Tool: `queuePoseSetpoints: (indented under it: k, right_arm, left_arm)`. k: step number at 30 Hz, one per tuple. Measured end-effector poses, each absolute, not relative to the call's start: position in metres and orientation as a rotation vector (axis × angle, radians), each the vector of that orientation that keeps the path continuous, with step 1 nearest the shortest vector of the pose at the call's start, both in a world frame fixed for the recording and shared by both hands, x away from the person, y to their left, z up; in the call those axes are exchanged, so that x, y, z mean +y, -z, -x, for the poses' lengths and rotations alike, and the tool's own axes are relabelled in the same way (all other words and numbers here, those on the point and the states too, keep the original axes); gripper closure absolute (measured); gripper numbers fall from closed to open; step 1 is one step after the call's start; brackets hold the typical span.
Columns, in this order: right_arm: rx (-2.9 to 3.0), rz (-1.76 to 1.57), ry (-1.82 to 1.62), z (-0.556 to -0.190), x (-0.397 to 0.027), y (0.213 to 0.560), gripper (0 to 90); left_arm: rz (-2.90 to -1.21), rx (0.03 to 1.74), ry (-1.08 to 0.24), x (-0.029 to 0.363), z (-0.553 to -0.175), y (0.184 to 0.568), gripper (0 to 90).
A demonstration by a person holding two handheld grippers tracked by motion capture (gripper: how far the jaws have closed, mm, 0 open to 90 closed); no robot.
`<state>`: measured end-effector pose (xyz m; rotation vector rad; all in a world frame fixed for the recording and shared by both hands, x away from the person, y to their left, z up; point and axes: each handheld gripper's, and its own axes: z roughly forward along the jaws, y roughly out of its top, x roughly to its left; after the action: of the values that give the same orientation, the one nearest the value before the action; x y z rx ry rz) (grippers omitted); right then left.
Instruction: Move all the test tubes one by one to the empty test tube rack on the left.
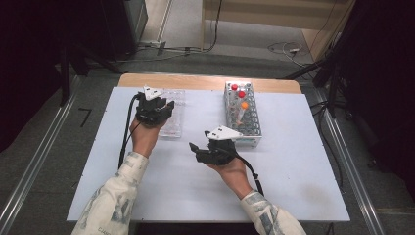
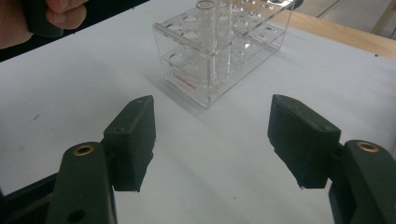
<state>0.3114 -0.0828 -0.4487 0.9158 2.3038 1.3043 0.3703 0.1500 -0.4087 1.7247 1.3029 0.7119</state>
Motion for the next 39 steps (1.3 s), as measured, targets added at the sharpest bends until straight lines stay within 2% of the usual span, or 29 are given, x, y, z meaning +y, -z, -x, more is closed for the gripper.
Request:
queuePoseSetpoints:
  k: [3, 7, 13, 17, 21, 27, 39]
  right_arm:
    - [2.303, -0.916, -1.305, -0.311, -0.083, 0.448, 30.9]
    - [2.294, -0.918, -1.309, -0.312, -0.085, 0.447, 31.1]
    - [2.276, -0.929, -1.306, -0.314, -0.090, 0.443, 31.3]
    - [2.258, -0.943, -1.307, -0.317, -0.096, 0.438, 31.3]
    - [2.242, -0.947, -1.293, -0.319, -0.104, 0.435, 31.3]
    - [2.191, -0.999, -1.288, -0.326, -0.124, 0.429, 31.7]
    - [2.093, -1.088, -1.227, -0.344, -0.161, 0.426, 34.2]
  left_arm:
    - [-1.724, 1.303, -0.701, 0.151, -0.369, 0.407, 63.8]
    - [-1.710, 1.297, -0.717, 0.150, -0.365, 0.404, 57.2]
    - [-1.686, 1.293, -0.682, 0.151, -0.358, 0.399, 34.5]
    - [-1.689, 1.285, -0.664, 0.150, -0.351, 0.399, 24.7]
    - [-1.683, 1.263, -0.656, 0.151, -0.340, 0.400, 21.6]
    - [-1.680, 1.244, -0.657, 0.154, -0.326, 0.403, 21.7]
    - [-1.705, 1.225, -0.669, 0.157, -0.317, 0.402, 20.6]
